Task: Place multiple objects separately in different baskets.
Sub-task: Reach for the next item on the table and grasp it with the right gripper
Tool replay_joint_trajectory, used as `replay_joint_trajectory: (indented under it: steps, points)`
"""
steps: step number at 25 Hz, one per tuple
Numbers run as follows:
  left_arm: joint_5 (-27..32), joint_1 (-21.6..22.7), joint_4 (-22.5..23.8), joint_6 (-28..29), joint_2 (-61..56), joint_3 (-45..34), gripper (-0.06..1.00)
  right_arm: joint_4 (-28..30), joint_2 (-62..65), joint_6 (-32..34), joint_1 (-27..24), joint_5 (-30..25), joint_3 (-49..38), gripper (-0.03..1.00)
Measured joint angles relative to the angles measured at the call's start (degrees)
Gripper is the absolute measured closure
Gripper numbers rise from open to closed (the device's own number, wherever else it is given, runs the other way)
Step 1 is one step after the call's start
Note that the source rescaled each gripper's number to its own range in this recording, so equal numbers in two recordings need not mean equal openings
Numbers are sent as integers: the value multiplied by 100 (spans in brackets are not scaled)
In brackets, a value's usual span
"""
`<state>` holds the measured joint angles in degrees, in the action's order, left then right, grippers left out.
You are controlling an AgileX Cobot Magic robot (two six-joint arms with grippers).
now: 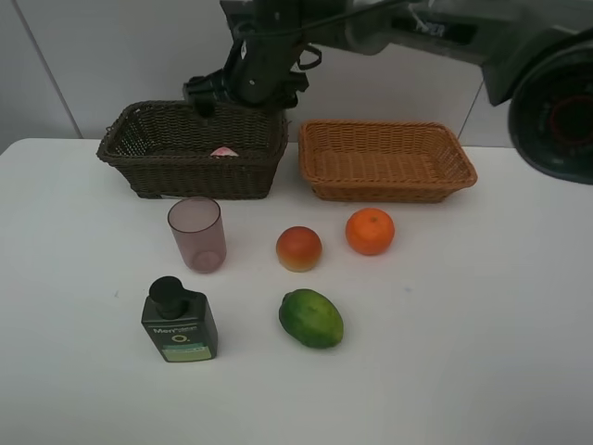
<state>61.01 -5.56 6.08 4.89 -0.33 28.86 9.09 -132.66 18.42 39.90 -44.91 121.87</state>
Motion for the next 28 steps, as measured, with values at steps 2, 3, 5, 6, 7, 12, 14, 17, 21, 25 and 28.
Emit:
replay_joint_trajectory:
  steps: [2,3,5,6,7,12,14,17,21,25,28]
  points:
    - [0,0,0,0,0,0,-6,0,192,6,0,-509,-14,1]
    - [0,0,0,0,0,0,-6,0,297,12,0,-723,-77,1]
    - [0,0,0,0,0,0,-6,0,518,68,0,-1213,-331,1]
    - [0,0,0,0,0,0,-6,0,615,106,0,-1386,-481,1]
    - [0,0,0,0,0,0,-6,0,733,124,0,-1486,-687,1]
    - [0,0,0,0,0,0,-6,-4,1433,487,-147,-1497,-1972,1]
    - [0,0,0,0,0,0,-6,1,1746,731,-268,-1337,-2534,1]
    - [0,0,0,0,0,0,-6,23,2185,1062,-493,-984,-3401,1]
    - [0,0,0,0,0,0,-6,35,2551,1434,-818,-460,-4379,1]
    - [0,0,0,0,0,0,-6,185,2594,1750,-1059,41,-5019,1]
    - [0,0,0,0,0,0,-6,278,2594,2044,-1132,582,-5328,1]
